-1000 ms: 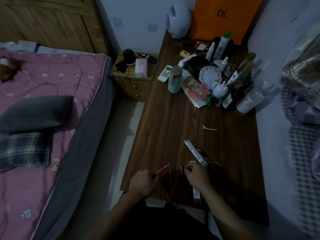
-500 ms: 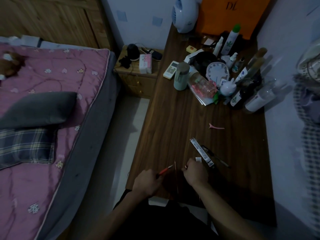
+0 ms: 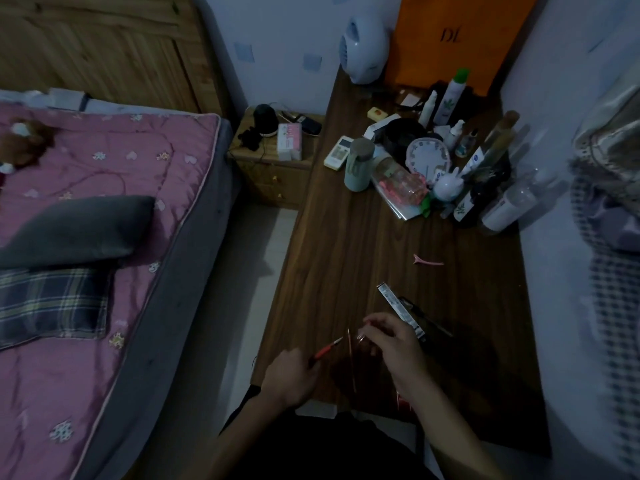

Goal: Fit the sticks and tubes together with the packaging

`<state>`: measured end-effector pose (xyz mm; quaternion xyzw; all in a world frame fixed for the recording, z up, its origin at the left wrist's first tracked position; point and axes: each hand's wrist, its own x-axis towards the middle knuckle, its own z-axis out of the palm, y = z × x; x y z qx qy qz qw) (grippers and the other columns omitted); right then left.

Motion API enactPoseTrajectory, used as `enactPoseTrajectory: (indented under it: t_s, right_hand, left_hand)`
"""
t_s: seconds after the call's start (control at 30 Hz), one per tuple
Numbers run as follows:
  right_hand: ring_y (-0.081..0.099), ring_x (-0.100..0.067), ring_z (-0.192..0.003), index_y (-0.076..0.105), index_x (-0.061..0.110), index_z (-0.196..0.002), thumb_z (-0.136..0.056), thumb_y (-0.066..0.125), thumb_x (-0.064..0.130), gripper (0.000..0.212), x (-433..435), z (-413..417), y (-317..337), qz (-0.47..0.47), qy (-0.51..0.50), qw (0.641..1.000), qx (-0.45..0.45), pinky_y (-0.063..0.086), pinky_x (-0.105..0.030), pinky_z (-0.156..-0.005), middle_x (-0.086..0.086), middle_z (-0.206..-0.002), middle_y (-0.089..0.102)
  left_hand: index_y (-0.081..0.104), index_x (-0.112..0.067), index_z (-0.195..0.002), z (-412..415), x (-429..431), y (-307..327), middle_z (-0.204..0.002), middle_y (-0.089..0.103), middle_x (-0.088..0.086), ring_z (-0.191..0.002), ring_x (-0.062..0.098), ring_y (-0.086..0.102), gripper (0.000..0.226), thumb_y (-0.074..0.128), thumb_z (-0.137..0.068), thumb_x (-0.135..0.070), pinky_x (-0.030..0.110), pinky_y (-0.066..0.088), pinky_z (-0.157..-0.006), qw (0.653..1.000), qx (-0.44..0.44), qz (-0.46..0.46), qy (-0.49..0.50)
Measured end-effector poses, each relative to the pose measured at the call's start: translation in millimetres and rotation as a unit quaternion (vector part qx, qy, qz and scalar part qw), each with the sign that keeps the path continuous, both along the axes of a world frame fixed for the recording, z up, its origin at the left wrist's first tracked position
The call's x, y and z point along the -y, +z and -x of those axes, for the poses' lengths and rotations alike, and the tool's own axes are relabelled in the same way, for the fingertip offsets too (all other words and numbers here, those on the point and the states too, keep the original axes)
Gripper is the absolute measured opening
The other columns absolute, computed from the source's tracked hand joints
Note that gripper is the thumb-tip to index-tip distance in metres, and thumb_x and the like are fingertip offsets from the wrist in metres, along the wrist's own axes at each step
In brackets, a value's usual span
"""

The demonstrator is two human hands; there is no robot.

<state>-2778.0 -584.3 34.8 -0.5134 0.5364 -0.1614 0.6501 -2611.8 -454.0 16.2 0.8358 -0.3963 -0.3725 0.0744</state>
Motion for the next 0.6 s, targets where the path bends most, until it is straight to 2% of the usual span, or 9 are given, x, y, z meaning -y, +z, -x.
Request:
enactPoseTrajectory:
  t_s: [0.1, 0.23, 0.33, 0.47, 0.6]
  right_hand:
    - [0.074, -0.016, -0.086, 0.076, 0.032, -0.093, -0.081, 0.074, 0.025, 0.013, -8, 4, 7, 0.003, -0.012, 0.999, 0.042, 0.059, -0.036, -0.078, 0.001, -0.09, 0.077]
    - [0.074, -0.019, -0.087, 0.076, 0.028, -0.092, -0.086, 0.071, 0.015, 0.015, -13, 6, 12, 0.009, -0.025, 0.998, 0.06, 0.056, -0.032, -0.074, -0.004, -0.09, 0.077]
    - [0.074, -0.019, -0.085, 0.075, 0.026, -0.092, -0.086, 0.071, 0.013, 0.015, -14, 8, 16, 0.018, -0.042, 0.996, 0.078, 0.054, -0.028, -0.072, -0.006, -0.087, 0.077]
    - [0.074, -0.019, -0.085, 0.075, 0.024, -0.092, -0.087, 0.07, 0.01, 0.016, -16, 10, 18, 0.027, -0.042, 0.995, 0.083, 0.057, -0.032, -0.076, -0.006, -0.087, 0.078]
    - [0.074, -0.014, -0.087, 0.074, 0.029, -0.092, -0.088, 0.07, 0.012, 0.017, -18, 12, 22, 0.034, -0.018, 0.996, 0.077, 0.056, -0.031, -0.077, -0.002, -0.09, 0.077]
  left_hand:
    - [0.055, -0.019, -0.063, 5, -2, 4, -0.06, 0.058, -0.004, -0.057, 0.014, 0.058, 0.041, 0.049, -0.088, -0.052, 0.026, 0.037, -0.05, 1.0, 0.002, 0.011, -0.004]
    - [0.047, -0.024, -0.054, 12, 1, 16, -0.053, 0.051, -0.009, -0.049, 0.005, 0.052, 0.043, 0.05, -0.09, -0.047, 0.02, 0.031, -0.043, 0.999, -0.002, 0.028, -0.022]
    - [0.047, -0.021, -0.052, 17, 3, 23, -0.056, 0.056, -0.004, -0.057, 0.018, 0.06, 0.046, 0.051, -0.09, -0.046, 0.026, 0.037, -0.051, 0.999, -0.015, 0.04, -0.017]
    - [0.044, -0.019, -0.049, 25, 2, 29, -0.052, 0.05, -0.006, -0.055, 0.02, 0.056, 0.05, 0.05, -0.091, -0.045, 0.028, 0.036, -0.051, 0.998, -0.017, 0.057, -0.02]
    - [0.059, -0.016, -0.064, 28, 1, 34, -0.067, 0.064, 0.004, -0.064, 0.022, 0.063, 0.042, 0.049, -0.093, -0.044, 0.038, 0.05, -0.058, 0.997, -0.047, 0.056, -0.012]
